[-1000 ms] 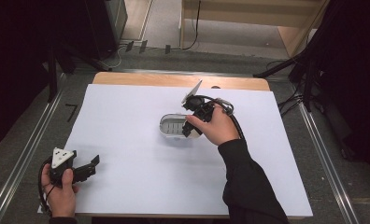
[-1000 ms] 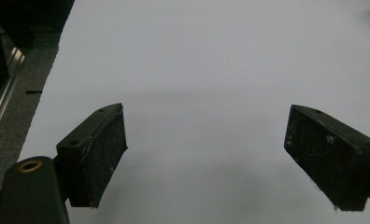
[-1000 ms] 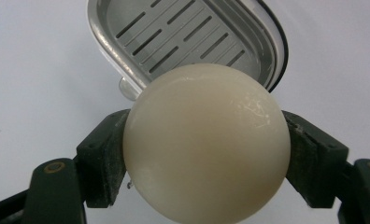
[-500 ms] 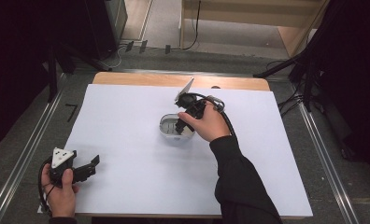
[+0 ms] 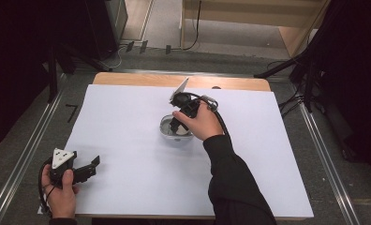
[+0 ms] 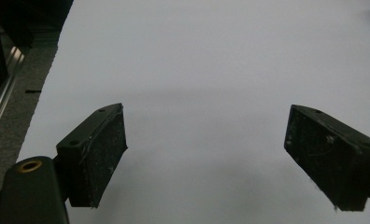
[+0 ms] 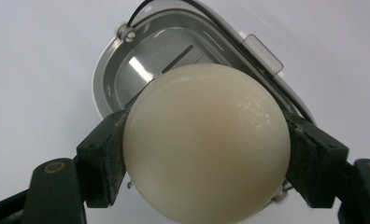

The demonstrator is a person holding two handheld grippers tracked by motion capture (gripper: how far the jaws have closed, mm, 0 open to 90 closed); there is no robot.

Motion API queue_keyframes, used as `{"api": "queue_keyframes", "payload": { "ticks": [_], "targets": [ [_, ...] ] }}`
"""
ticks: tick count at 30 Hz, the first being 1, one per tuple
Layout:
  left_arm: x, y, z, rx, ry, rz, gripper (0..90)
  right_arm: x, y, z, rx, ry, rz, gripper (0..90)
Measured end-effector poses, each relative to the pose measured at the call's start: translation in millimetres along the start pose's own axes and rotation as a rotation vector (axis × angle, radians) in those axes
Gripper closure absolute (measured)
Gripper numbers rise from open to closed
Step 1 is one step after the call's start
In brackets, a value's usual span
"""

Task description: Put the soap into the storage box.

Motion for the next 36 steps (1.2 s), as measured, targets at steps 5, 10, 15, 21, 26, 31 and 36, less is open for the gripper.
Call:
{"api": "queue_keyframes", "payload": {
  "ticks": [5,10,15,21,26,31,36],
  "targets": [
    [0.1,0.2,0.0,0.000,0.000,0.002,14.0,0.7,3.2,-2.6,-0.003,0.015,-0.001,24.4],
    [0.1,0.2,0.0,-0.001,-0.001,0.001,14.0,1.2,7.3,-4.4,-0.002,0.020,0.001,24.4],
    [0.2,0.2,-0.1,-0.001,-0.001,0.002,14.0,2.7,11.3,-5.1,0.005,0.025,0.004,24.3],
    [0.6,0.1,-0.1,0.000,-0.002,0.003,14.0,5.1,15.6,-4.2,0.034,0.031,-0.006,24.0],
    [0.6,0.0,-0.1,0.000,-0.003,0.003,13.9,6.3,12.8,-3.1,0.014,0.035,-0.025,23.0],
    [0.6,0.0,-0.1,0.000,-0.003,0.001,13.9,5.8,8.6,-1.7,0.003,0.039,-0.024,21.1],
    [0.6,-0.1,-0.1,0.000,-0.003,0.001,14.0,6.1,2.2,2.4,-0.018,0.041,-0.018,18.9]
  ]
}}
Point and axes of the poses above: each handheld gripper's, and its own axes: y roughly forward along the jaws, z roughly out of its underside, x roughly to its left, the point moved 2 cm from there along y, roughly forward along the jaws, and after that the axes turned 9 degrees about z, right-handed, at the moved point
